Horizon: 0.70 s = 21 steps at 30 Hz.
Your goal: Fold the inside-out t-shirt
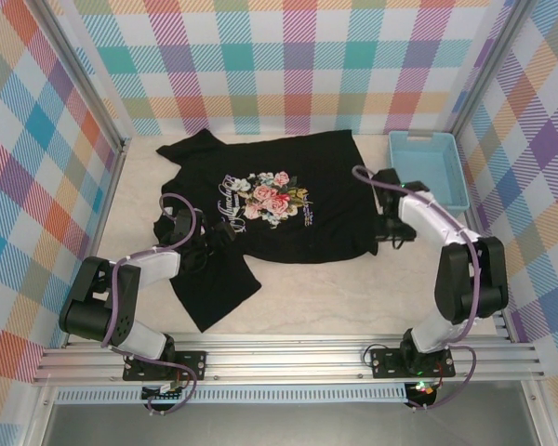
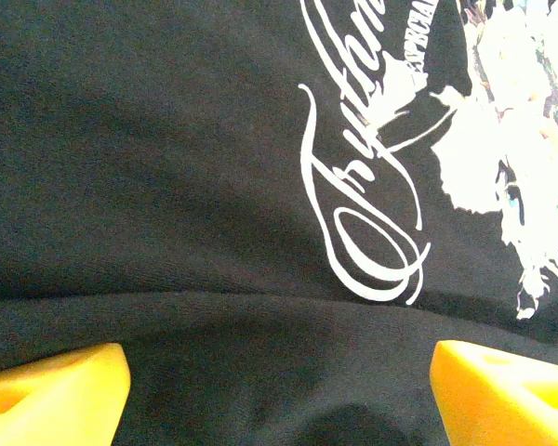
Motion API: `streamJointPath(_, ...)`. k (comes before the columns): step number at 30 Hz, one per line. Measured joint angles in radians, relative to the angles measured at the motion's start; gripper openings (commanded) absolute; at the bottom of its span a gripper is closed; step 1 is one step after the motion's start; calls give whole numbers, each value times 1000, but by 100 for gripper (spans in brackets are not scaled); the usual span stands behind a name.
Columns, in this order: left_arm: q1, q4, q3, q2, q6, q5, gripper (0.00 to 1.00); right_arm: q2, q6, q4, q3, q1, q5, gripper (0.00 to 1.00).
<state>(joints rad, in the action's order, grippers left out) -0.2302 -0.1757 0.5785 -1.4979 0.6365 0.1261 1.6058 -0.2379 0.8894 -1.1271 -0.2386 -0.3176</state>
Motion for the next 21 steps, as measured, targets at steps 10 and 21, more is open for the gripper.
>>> streamJointPath(10, 0, 4, 0, 1, -1, 0, 85, 97, -37, -121, 103, 54, 230, 40)
streamJointPath(21, 3, 38, 0, 18, -3, -22, 85, 197, 0, -153, -70, 115, 139, 4)
